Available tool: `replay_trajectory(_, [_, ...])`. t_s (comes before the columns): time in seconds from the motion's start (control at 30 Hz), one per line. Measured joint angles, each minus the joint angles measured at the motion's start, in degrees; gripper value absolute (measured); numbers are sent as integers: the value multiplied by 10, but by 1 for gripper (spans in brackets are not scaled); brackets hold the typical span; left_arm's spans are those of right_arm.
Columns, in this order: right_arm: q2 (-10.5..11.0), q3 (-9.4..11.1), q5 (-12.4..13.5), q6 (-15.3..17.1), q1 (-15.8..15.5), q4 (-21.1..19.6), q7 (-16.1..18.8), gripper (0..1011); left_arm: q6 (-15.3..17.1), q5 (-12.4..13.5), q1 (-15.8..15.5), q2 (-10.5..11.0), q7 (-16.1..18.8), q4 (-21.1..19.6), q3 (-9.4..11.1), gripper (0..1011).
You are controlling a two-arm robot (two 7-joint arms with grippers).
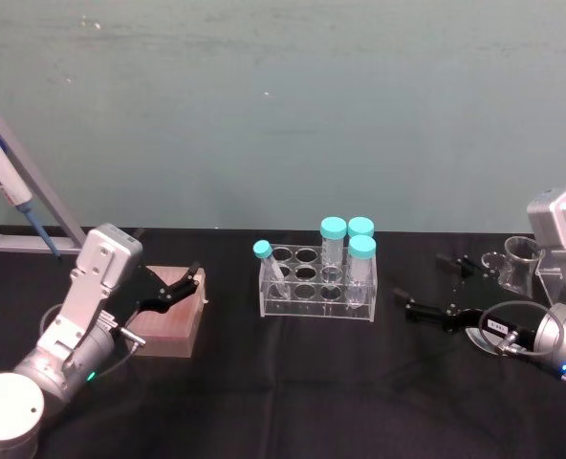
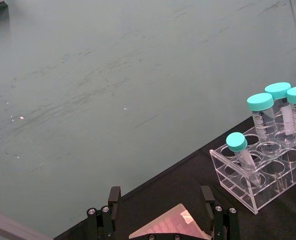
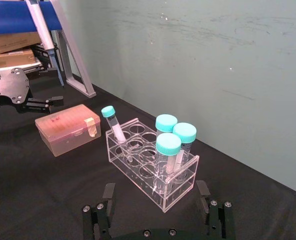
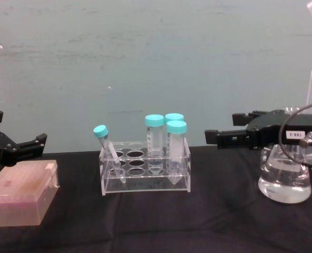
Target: Place the experimental apparatus aside using one hand.
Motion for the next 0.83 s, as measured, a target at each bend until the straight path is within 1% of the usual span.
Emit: replay_trajectory(0.83, [0, 2, 0, 0, -2, -2, -4, 1000, 0, 0, 0, 0, 0, 0, 0, 1000])
